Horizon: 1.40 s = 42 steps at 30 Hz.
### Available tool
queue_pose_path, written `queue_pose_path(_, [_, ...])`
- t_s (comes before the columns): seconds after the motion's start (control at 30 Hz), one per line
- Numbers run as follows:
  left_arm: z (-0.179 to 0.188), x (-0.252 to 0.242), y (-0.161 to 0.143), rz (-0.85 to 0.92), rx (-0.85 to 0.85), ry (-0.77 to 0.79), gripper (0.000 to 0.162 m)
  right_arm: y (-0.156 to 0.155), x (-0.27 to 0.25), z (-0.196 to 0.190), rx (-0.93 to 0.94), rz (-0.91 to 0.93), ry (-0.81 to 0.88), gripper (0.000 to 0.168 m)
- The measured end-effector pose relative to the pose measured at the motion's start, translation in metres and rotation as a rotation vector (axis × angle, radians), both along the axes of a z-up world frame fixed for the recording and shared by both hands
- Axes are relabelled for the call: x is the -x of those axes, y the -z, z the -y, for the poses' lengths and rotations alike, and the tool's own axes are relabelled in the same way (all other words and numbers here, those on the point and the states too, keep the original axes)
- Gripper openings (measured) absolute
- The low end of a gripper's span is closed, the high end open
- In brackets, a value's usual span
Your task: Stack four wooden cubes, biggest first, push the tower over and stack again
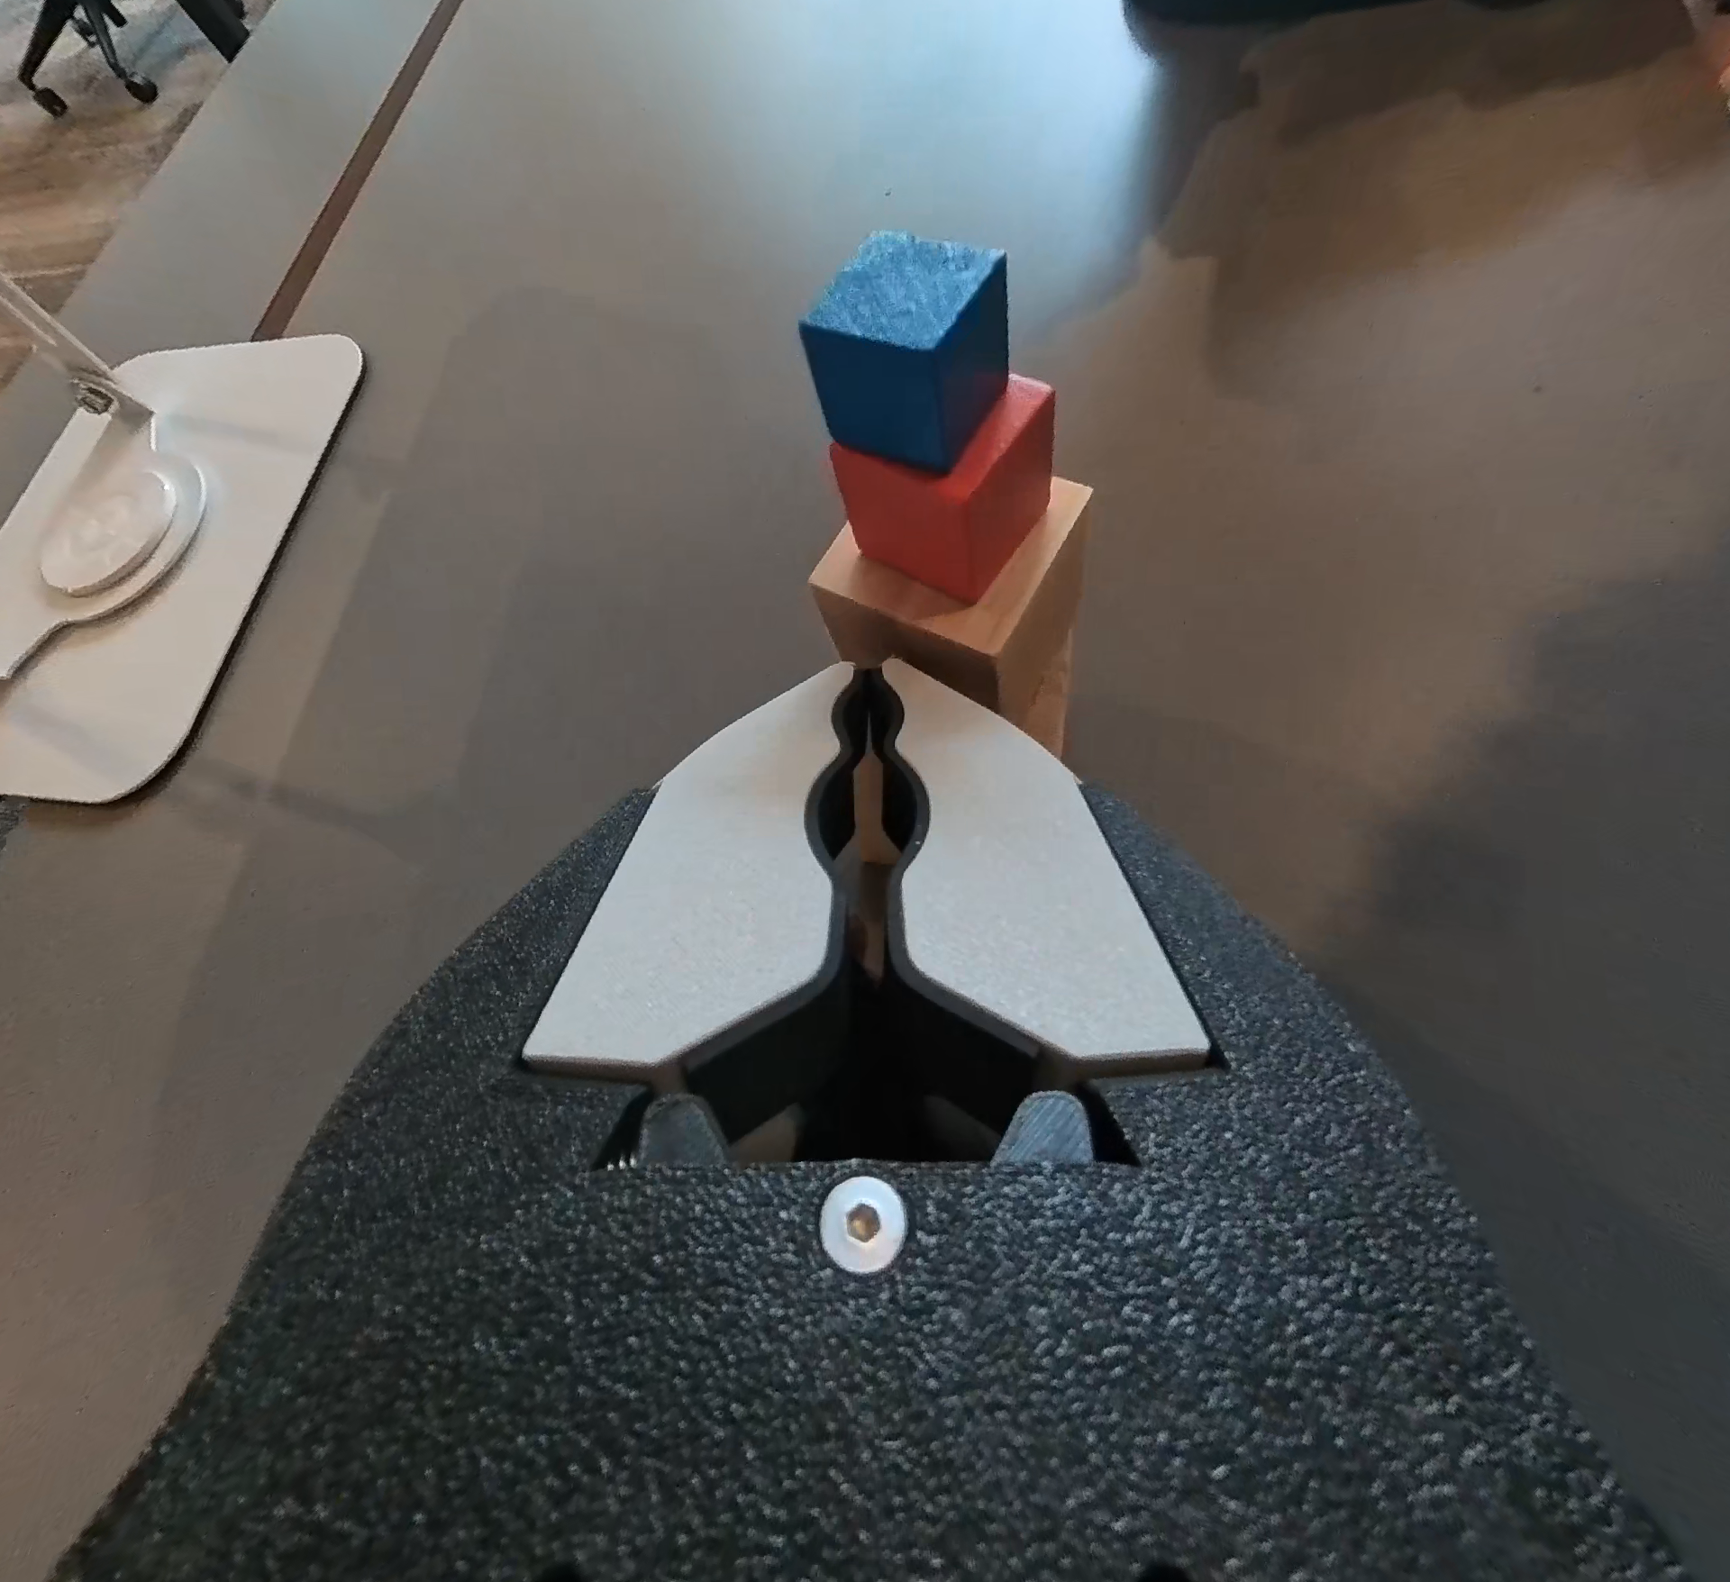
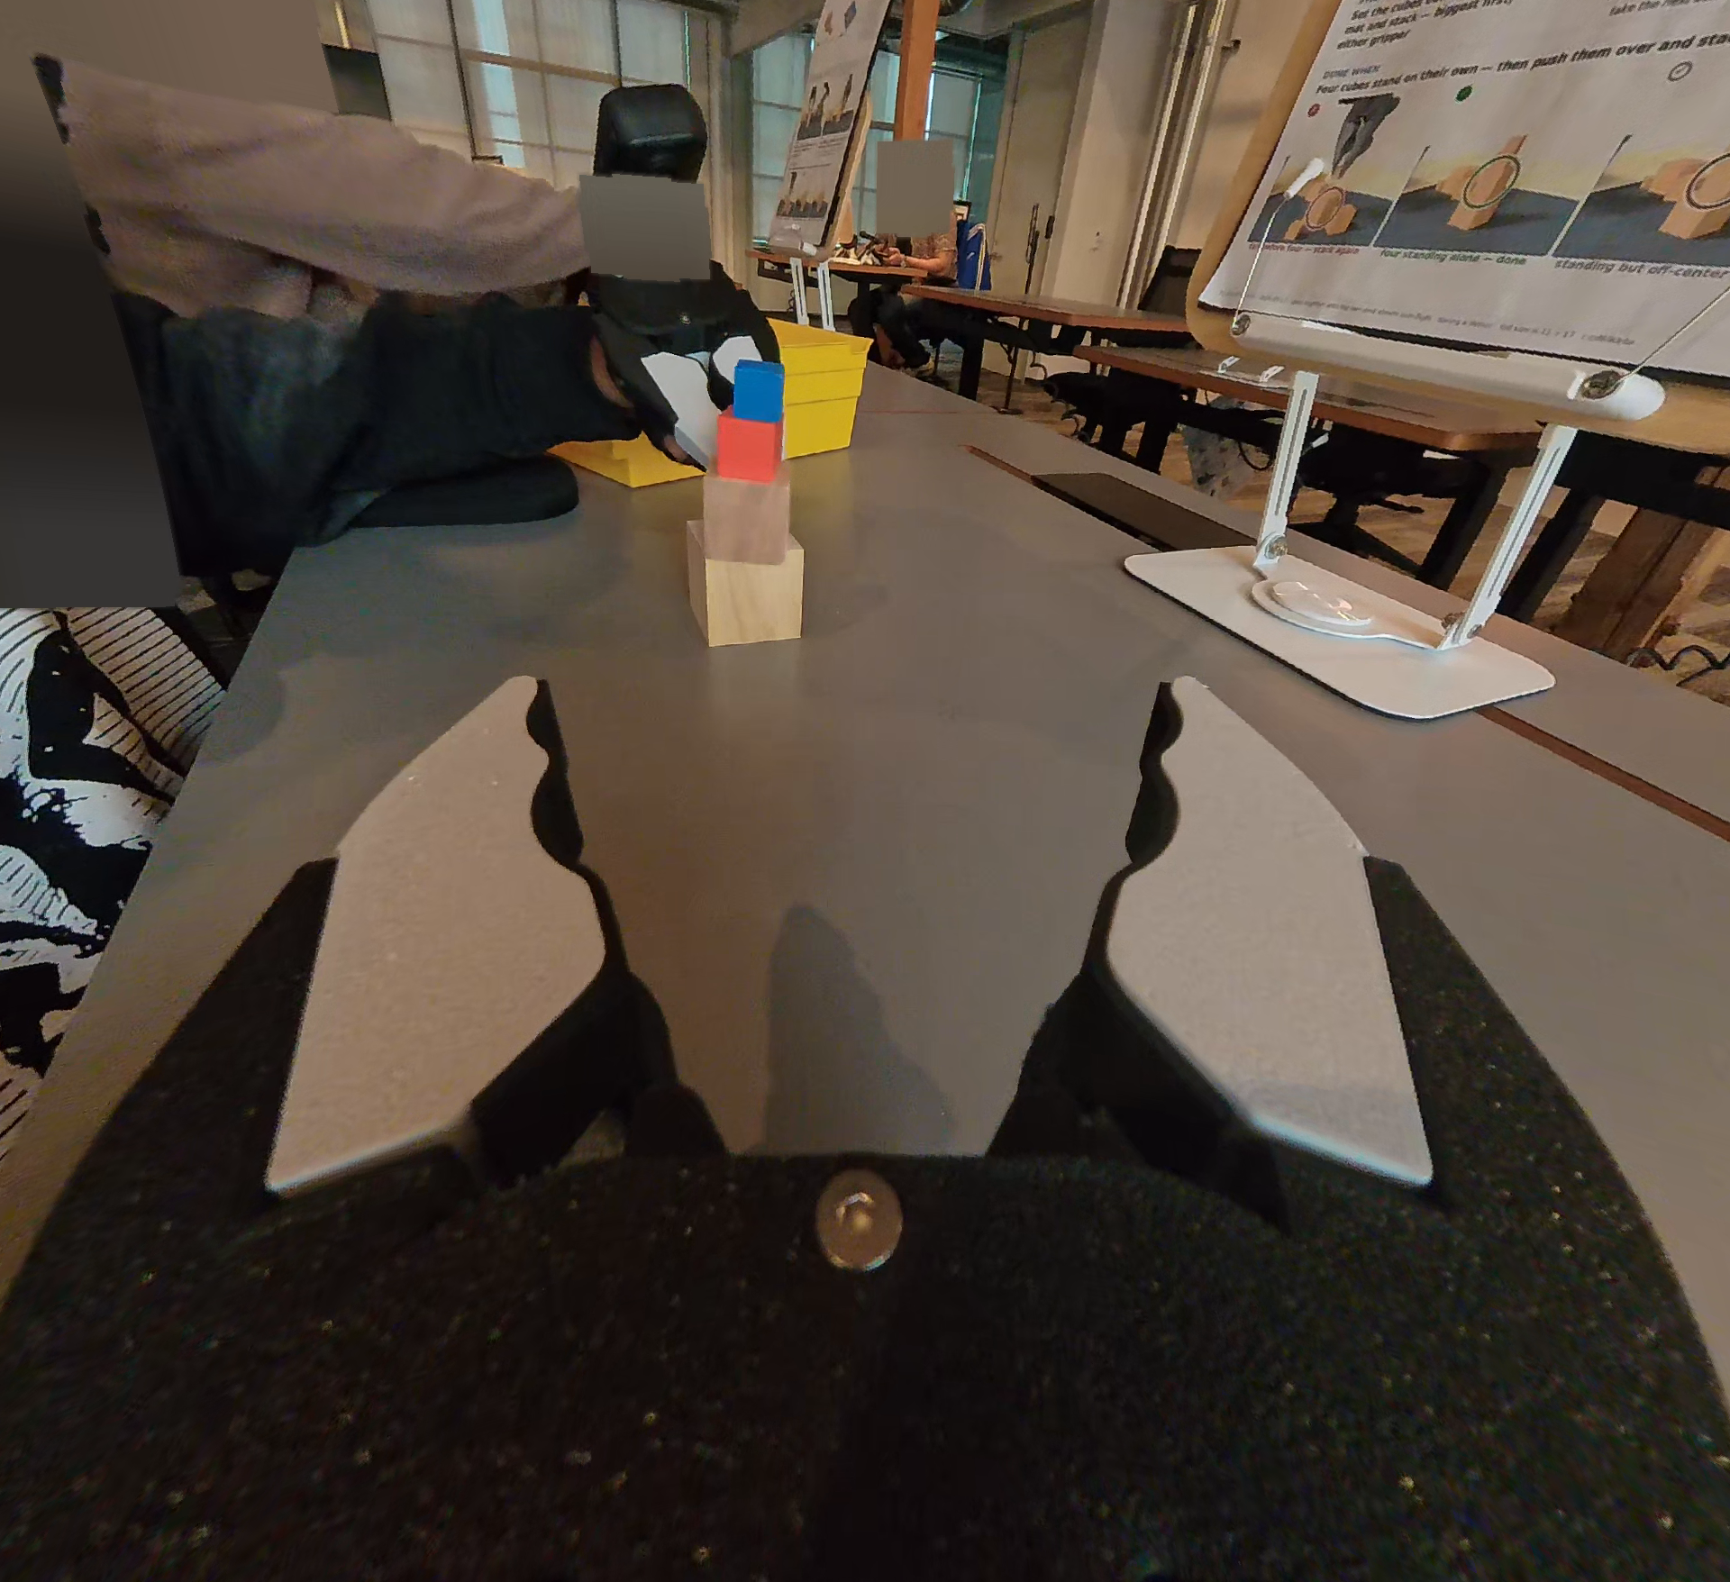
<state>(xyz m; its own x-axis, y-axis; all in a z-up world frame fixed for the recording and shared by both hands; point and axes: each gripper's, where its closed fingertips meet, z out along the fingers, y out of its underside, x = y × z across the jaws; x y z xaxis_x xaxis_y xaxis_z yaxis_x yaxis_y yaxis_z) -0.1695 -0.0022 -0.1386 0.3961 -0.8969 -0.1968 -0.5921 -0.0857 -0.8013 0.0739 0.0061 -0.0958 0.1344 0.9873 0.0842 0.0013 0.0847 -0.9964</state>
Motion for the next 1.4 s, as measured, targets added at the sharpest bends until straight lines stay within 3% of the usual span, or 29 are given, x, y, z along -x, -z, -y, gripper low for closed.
queue_pose_path(0.43, [0.003, 0.002, -0.001, 0.024, 0.011, 0.003, 0.001, -0.001, -0.001, -0.001, 0.005, -0.009, 0.001, 0.115])
queue_pose_path(0.9, [0.036, 0.030, -0.033, 0.470, 0.053, 0.024, 0.118, -0.001, -0.001, -0.002, 0.013, -0.014, 0.002, 0.113])
queue_pose_path(1.13, [0.043, 0.041, -0.033, 0.557, -0.028, 0.029, 0.118, -0.001, 0.000, 0.000, 0.000, -0.004, 0.000, 0.113])
queue_pose_path(1.4, [0.039, 0.043, -0.023, 0.531, -0.055, 0.028, 0.116, 0.000, 0.000, -0.001, 0.004, 0.001, 0.001, 0.113])
